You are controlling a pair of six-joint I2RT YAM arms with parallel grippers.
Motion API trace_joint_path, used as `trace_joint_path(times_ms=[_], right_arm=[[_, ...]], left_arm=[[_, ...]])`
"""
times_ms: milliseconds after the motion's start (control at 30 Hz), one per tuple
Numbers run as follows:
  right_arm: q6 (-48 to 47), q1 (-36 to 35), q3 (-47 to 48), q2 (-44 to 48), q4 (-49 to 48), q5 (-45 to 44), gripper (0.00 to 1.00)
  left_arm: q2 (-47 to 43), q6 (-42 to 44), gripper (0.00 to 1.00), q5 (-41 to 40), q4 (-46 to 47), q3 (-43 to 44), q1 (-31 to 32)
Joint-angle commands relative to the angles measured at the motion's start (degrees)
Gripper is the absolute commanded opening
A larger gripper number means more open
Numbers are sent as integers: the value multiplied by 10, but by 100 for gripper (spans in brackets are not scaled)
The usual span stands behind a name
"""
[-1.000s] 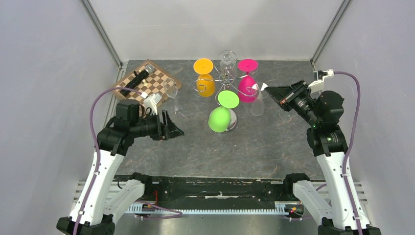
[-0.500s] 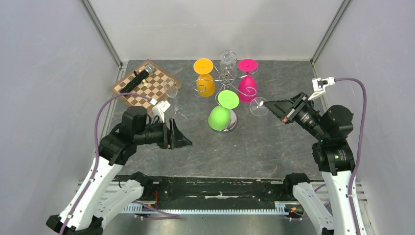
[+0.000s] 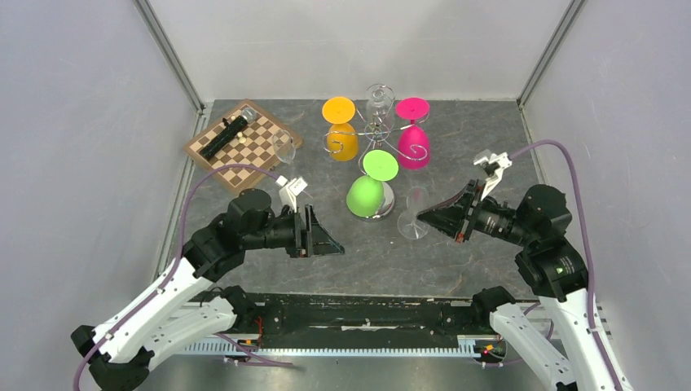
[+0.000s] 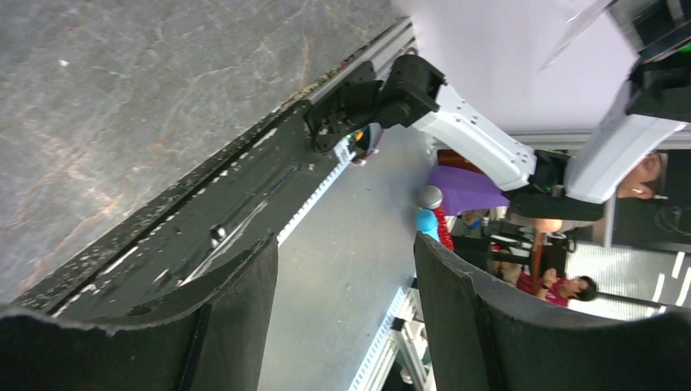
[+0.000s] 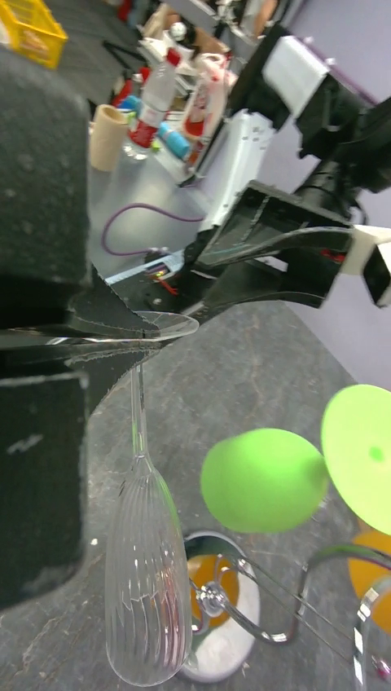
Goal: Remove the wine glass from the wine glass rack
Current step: Place the wine glass at the center of the board.
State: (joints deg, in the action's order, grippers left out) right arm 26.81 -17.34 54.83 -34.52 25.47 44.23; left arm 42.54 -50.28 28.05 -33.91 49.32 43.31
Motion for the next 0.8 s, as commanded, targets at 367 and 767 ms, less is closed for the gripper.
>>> trace_joint_path(times_ms=[367, 767], right_arm=[[-129, -80, -27, 5, 5, 95, 0], [-154, -174, 18, -64, 47, 111, 0]], left_arm=[[1, -141, 68, -22, 184, -66, 65], [-20, -157, 68, -24, 186, -68, 67]])
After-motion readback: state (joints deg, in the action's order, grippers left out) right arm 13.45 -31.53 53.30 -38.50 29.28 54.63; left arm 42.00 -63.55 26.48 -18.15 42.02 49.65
